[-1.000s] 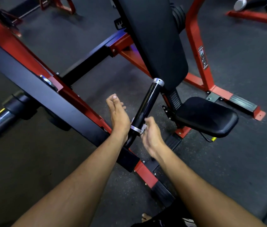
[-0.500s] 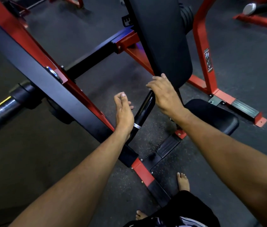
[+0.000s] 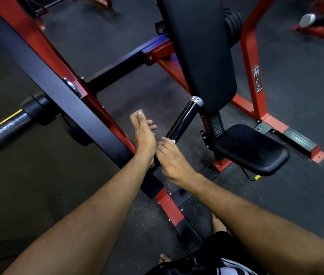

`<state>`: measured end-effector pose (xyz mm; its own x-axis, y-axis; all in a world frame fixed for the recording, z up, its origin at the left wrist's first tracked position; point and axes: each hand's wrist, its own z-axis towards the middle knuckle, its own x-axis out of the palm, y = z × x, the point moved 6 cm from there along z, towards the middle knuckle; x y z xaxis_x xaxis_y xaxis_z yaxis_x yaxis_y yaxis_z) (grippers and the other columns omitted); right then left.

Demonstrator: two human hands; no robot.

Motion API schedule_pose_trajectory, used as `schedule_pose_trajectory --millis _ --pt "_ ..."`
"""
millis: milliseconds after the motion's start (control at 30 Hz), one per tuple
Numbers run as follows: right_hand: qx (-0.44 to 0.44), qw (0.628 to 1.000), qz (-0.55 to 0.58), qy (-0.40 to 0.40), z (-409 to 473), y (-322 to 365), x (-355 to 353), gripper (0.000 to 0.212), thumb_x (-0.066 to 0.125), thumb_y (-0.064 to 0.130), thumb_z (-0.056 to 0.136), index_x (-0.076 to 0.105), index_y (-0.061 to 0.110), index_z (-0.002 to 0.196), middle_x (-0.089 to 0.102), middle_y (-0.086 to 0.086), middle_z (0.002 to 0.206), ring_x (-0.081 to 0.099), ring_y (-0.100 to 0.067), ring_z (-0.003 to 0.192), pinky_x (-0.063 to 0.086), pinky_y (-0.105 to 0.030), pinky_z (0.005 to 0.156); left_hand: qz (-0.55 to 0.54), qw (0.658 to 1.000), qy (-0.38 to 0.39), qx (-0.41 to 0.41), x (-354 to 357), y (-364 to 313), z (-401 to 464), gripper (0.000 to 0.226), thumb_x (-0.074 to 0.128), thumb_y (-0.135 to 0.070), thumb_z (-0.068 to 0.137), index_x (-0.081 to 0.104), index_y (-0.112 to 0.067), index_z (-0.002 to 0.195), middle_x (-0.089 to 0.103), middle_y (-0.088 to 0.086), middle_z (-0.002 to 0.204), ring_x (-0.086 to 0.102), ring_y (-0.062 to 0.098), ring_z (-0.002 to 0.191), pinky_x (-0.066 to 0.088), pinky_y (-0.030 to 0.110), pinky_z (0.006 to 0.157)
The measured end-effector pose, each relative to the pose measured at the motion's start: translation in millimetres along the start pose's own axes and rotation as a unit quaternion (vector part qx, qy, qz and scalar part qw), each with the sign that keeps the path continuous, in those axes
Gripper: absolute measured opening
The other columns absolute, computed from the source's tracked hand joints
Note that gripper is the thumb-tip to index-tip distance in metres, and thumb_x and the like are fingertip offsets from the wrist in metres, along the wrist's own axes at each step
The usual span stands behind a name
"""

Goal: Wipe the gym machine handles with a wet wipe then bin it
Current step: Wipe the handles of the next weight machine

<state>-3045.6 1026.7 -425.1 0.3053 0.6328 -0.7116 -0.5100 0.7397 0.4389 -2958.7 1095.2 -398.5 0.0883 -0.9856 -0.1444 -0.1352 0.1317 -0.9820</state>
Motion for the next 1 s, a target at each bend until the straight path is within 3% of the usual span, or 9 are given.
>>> schedule_pose_trajectory --millis 200,300,333,400,467,500,633,800,1000 --pt "0.058 0.988 0.137 0.043 3 6 -26 0.036 0.03 -0.002 0.088 0.063 -0.002 0.102 0.063 -0.014 0.093 0.059 -0.029 0.09 0.047 -0.041 0.1 -0.03 0.999 -0.006 0.012 -4 -6 -5 0.026 0.023 -0.045 0.111 0.047 -0.036 0.116 0.058 0.005 0.103 0.063 0.02 0.094 0.05 0.034 0.08" --pt "0.26 0.93 0.25 -0.065 -7 -20 -58 0.045 0.038 -0.008 0.094 0.065 0.011 0.124 0.07 -0.004 0.113 0.063 -0.015 0.101 0.049 -0.023 0.089 -0.019 1.0 -0.004 0.008 -3 -4 -6 0.024 0.023 -0.046 0.111 0.046 -0.039 0.114 0.059 0.004 0.103 0.063 0.019 0.094 0.05 0.035 0.082" --pt "0.344 0.887 0.277 -0.137 -14 -38 -68 0.044 0.039 -0.006 0.095 0.067 0.017 0.121 0.071 0.0 0.11 0.065 -0.012 0.096 0.051 -0.02 0.08 -0.007 1.0 0.005 0.007 -2 -3 -7 0.024 0.024 -0.046 0.111 0.046 -0.038 0.116 0.06 0.003 0.104 0.063 0.017 0.094 0.051 0.035 0.084" --pt "0.484 0.73 0.404 -0.264 -27 -89 -75 0.034 0.039 0.0 0.093 0.068 0.017 0.098 0.067 0.001 0.087 0.061 -0.015 0.07 0.048 -0.022 0.055 0.035 0.999 0.039 0.004 4 0 -11 0.024 0.026 -0.046 0.11 0.046 -0.035 0.12 0.06 0.002 0.11 0.062 0.013 0.096 0.051 0.033 0.088" --pt "0.522 0.548 0.579 -0.302 -19 -133 -68 0.021 0.036 0.004 0.082 0.048 0.013 0.068 0.043 -0.001 0.06 0.036 -0.015 0.046 0.025 -0.02 0.039 0.071 0.995 0.073 -0.001 13 6 -19 0.024 0.027 -0.046 0.11 0.045 -0.034 0.121 0.059 0.001 0.115 0.061 0.011 0.1 0.052 0.028 0.086" --pt "0.532 0.497 0.616 -0.301 -10 -149 -66 0.021 0.034 0.005 0.082 0.037 0.014 0.063 0.034 0.0 0.055 0.028 -0.012 0.044 0.017 -0.018 0.04 0.083 0.993 0.082 -0.003 17 10 -23 0.024 0.027 -0.047 0.11 0.044 -0.034 0.122 0.059 0.0 0.117 0.061 0.012 0.104 0.052 0.024 0.082" --pt "0.552 0.483 0.622 -0.274 35 -164 -54 0.039 0.028 0.013 0.098 0.05 0.011 0.066 0.049 -0.001 0.05 0.038 -0.012 0.039 0.028 -0.019 0.043 0.114 0.992 0.047 -0.003 22 21 -29 0.025 0.027 -0.056 0.107 0.04 -0.041 0.123 0.057 0.004 0.13 0.058 0.022 0.119 0.05 0.043 0.1" --pt "0.503 0.398 0.709 -0.293 40 -142 -32 0.071 0.019 0.054 0.105 0.069 0.005 0.091 0.069 -0.009 0.07 0.063 -0.022 0.067 0.052 -0.032 0.08 0.091 0.996 0.003 -0.024 17 24 -25 0.027 0.027 -0.053 0.107 0.042 -0.037 0.124 0.058 -0.002 0.116 0.061 0.017 0.109 0.048 0.045 0.105" --pt "0.518 0.437 0.683 -0.274 29 -128 -18 0.082 0.018 0.07 0.099 0.07 0.007 0.108 0.068 -0.013 0.085 0.063 -0.023 0.075 0.05 -0.036 0.084 0.102 0.992 -0.068 -0.006 20 21 -25 0.025 0.028 -0.05 0.109 0.045 -0.034 0.119 0.061 -0.004 0.106 0.065 0.01 0.097 0.053 0.041 0.096"
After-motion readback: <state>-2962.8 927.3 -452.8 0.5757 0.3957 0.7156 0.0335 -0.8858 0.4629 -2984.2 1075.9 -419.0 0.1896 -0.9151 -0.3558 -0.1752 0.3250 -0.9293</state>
